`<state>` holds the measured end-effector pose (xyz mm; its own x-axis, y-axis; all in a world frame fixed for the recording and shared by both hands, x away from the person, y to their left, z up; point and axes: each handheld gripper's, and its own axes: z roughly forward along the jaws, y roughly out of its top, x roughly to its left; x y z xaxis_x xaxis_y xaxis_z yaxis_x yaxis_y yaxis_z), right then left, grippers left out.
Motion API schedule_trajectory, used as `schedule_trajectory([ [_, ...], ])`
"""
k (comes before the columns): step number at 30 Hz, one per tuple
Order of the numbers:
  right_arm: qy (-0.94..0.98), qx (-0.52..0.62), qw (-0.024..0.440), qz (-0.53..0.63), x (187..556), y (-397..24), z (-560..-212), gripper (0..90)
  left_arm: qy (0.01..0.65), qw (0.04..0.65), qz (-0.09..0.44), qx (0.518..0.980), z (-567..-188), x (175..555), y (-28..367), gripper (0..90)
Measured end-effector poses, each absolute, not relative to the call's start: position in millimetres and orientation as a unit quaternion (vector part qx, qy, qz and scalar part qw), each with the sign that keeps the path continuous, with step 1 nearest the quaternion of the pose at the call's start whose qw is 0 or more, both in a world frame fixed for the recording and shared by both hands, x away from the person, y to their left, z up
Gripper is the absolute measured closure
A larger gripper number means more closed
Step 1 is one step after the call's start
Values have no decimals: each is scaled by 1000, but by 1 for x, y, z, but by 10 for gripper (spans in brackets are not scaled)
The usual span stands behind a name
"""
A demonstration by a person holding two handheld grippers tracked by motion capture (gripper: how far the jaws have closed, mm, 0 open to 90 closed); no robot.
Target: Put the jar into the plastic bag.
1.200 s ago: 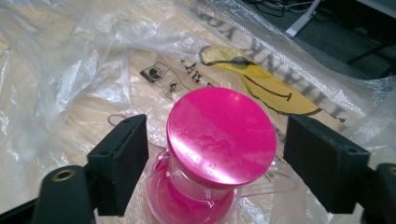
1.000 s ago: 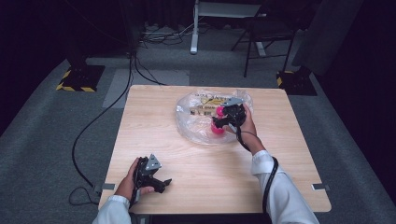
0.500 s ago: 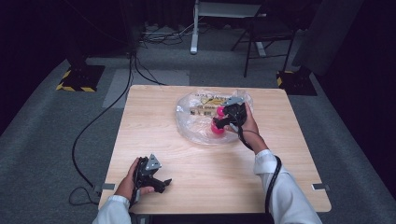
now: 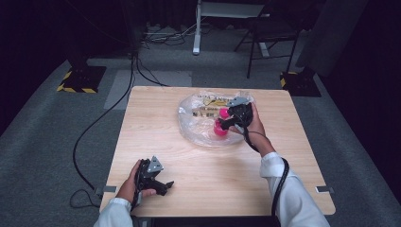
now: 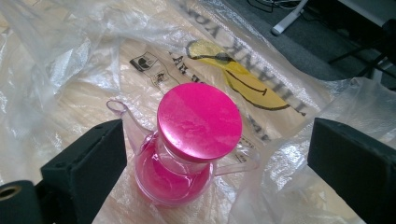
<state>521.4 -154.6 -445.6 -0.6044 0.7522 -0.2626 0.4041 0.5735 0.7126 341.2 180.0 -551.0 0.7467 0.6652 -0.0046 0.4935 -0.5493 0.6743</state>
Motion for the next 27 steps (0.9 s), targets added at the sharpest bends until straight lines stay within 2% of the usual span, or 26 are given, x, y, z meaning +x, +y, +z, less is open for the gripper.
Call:
schedule_trajectory([
  [27, 858, 291, 293, 305, 488, -185, -430, 46, 332, 339, 126, 871, -551, 341, 180, 3],
])
